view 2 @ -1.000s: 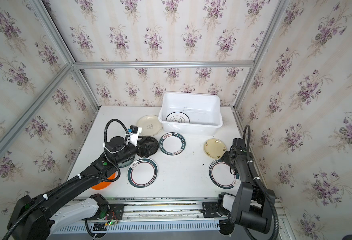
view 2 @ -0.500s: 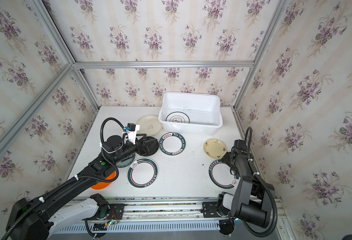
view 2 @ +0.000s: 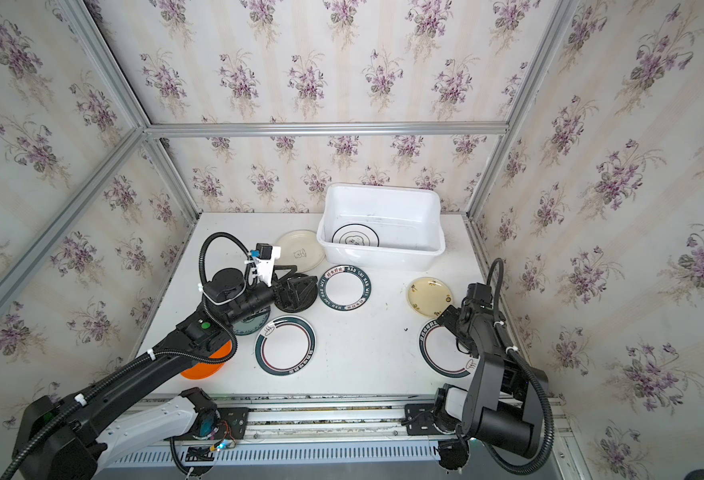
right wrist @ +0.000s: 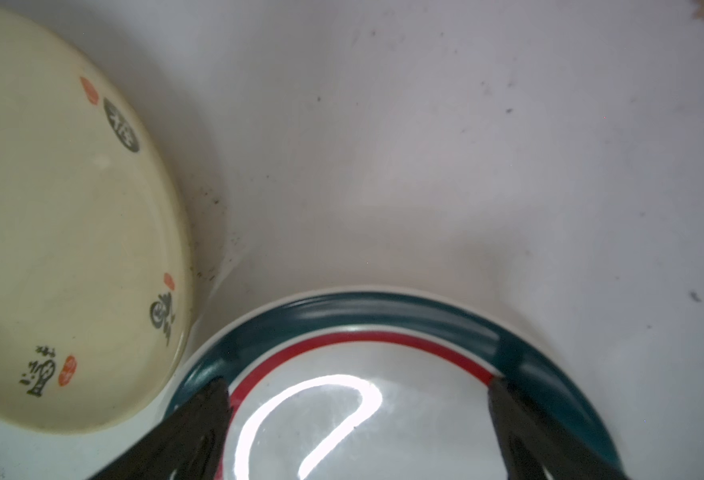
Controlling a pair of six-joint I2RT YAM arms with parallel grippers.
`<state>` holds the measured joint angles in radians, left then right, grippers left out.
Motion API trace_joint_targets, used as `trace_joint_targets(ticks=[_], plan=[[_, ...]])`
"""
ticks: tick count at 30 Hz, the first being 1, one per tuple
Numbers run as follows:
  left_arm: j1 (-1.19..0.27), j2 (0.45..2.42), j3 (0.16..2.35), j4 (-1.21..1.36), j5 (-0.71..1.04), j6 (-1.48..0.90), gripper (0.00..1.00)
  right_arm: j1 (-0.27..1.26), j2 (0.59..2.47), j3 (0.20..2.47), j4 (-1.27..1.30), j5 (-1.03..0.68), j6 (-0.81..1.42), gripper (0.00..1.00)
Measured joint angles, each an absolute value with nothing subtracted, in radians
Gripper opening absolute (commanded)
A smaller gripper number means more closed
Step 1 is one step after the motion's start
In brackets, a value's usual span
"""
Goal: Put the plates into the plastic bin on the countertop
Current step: 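Lower the right gripper onto the red-and-green-rimmed plate's rim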
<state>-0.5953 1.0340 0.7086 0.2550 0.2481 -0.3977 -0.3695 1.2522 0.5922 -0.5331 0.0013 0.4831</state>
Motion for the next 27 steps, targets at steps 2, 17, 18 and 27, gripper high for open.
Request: trace_joint_targets(ticks=[2,17,18,27], plan=[[-0.595,1.034,0.705,0.255,0.248,-0.398,1.00,-0.369,1.254,0.587,-0.518,-0.010,0.491,0.99],[-0.596,1.047,0.677,0.260,0.244,-0.393,1.00,-0.369,1.148,0.537,-0.527,-0.124,0.521,0.96],[-0.596,1.047,0.675,0.261,0.244,-0.393,1.00,-0.366,1.135,0.533,-0.531,-0.130,0.527,0.96],[-0.596,1.058,0.654,0.284,0.243,-0.383,1.00,-0.272,1.034,0.501,-0.573,-0.141,0.548,0.97]])
